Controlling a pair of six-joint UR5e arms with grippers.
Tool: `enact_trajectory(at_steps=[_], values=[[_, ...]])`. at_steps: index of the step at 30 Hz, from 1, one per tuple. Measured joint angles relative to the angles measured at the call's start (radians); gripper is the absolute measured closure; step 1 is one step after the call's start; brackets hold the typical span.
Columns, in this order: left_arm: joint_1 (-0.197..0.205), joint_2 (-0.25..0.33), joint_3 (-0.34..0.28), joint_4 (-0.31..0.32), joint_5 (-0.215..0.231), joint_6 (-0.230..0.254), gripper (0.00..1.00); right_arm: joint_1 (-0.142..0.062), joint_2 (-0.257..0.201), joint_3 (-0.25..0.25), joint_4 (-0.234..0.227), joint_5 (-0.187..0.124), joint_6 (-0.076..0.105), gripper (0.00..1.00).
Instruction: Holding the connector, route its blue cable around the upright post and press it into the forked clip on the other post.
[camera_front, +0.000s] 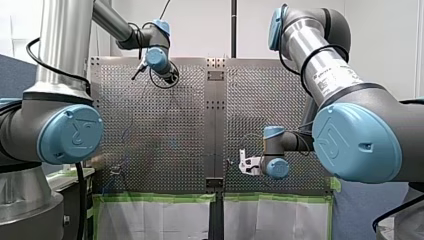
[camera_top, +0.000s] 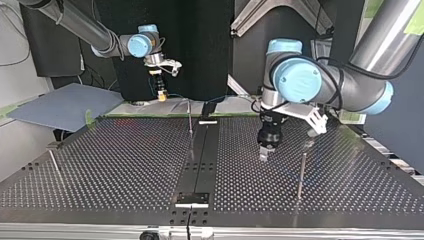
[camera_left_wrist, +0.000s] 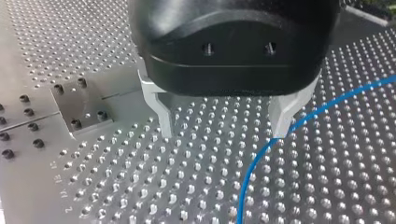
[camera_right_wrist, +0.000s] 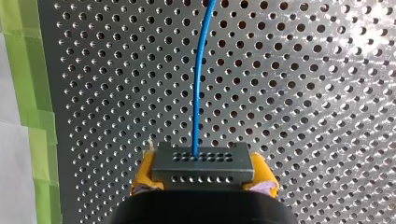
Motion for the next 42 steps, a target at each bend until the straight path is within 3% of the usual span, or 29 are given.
enact_trajectory(at_steps=[8,34,42], values=[[0.005,-0.031,0.0,0.065,-0.034,0.01,0.0,0.0,0.0,0.0,0.0,0.0,0.0,0.99],[0.029,-0.084,-0.002,0.287,-0.033,-0.035,0.0,-0.001,0.0,0.0,0.0,0.0,0.0,0.99],[0.033,-0.086,-0.038,0.358,-0.039,-0.048,0.0,-0.004,0.0,0.0,-0.001,0.0,0.0,0.99]])
